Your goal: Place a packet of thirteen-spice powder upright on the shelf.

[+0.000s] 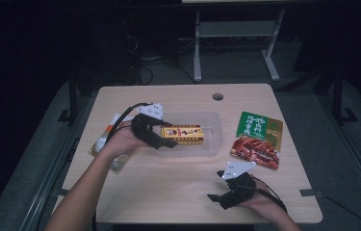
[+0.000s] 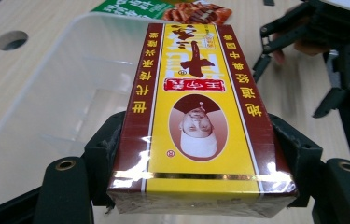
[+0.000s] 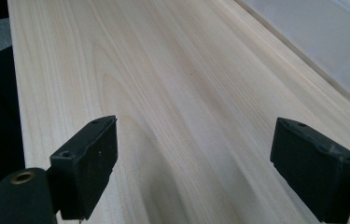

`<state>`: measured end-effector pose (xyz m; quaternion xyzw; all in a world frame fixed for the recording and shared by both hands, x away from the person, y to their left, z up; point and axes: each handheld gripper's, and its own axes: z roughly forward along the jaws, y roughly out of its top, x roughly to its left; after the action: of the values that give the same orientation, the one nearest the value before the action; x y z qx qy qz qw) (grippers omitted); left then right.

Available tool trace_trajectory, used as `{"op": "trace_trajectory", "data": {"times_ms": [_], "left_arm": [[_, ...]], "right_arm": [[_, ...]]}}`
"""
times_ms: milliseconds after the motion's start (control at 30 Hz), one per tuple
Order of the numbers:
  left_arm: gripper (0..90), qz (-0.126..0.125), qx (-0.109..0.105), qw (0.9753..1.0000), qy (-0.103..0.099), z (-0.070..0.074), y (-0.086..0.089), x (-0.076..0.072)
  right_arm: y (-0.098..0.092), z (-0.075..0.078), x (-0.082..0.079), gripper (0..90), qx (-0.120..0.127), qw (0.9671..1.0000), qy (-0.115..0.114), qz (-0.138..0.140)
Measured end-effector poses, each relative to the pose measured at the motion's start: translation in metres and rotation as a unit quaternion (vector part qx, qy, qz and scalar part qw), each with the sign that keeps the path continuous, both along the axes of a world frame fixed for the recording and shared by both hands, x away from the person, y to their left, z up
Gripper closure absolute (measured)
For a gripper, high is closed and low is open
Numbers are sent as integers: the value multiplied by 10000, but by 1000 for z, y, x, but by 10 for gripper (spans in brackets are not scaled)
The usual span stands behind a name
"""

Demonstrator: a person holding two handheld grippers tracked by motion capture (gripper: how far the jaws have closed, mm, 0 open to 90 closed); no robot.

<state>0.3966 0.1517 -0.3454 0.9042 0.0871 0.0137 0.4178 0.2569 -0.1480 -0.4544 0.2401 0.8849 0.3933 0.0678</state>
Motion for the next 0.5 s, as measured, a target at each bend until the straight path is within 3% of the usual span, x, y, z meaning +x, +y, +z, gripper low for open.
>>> {"op": "trace_trajectory", "data": {"times_ms": [500], "left_arm": [[313, -52, 154, 9999, 4, 6, -28, 31]], "right_arm": [[-4, 1, 0, 146, 73, 10000, -11, -64]]}}
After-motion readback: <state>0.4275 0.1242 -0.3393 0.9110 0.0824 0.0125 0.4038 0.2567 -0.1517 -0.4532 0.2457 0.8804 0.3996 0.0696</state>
